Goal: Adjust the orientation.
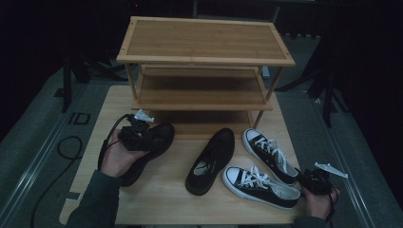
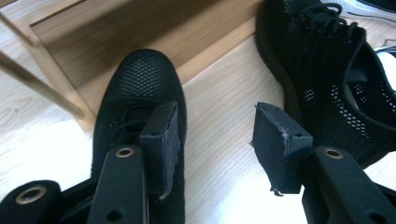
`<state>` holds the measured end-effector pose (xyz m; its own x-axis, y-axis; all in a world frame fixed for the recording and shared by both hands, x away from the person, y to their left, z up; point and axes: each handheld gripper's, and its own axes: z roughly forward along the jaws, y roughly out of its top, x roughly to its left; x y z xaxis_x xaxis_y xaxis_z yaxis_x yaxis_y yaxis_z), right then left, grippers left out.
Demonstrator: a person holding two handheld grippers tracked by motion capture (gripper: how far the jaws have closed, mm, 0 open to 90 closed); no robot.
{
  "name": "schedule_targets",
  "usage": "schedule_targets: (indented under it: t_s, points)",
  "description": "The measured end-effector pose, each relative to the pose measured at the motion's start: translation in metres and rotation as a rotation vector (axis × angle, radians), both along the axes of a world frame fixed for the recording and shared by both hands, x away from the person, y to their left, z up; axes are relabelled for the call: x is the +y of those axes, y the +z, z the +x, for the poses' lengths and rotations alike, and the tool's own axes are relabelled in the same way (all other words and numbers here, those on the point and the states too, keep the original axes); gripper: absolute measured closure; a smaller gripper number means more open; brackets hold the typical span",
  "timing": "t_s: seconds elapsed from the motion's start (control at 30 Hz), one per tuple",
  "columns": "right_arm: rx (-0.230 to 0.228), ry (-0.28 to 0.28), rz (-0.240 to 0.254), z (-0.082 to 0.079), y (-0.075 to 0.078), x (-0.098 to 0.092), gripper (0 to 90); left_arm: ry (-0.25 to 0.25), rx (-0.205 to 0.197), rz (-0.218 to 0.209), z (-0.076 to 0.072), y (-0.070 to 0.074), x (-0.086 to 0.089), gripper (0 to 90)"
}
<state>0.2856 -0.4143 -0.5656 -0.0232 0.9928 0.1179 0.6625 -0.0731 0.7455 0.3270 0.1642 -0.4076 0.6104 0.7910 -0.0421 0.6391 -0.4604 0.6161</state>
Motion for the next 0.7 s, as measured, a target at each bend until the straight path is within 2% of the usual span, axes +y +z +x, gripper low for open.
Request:
schedule_targets:
  t_s: [0.7]
  points:
    - [0.0,0.002,0.0,0.0,0.0,-0.0001,49.9,-0.017,0.005,-0.023,0.0041,0.0,-0.0104,48.9]
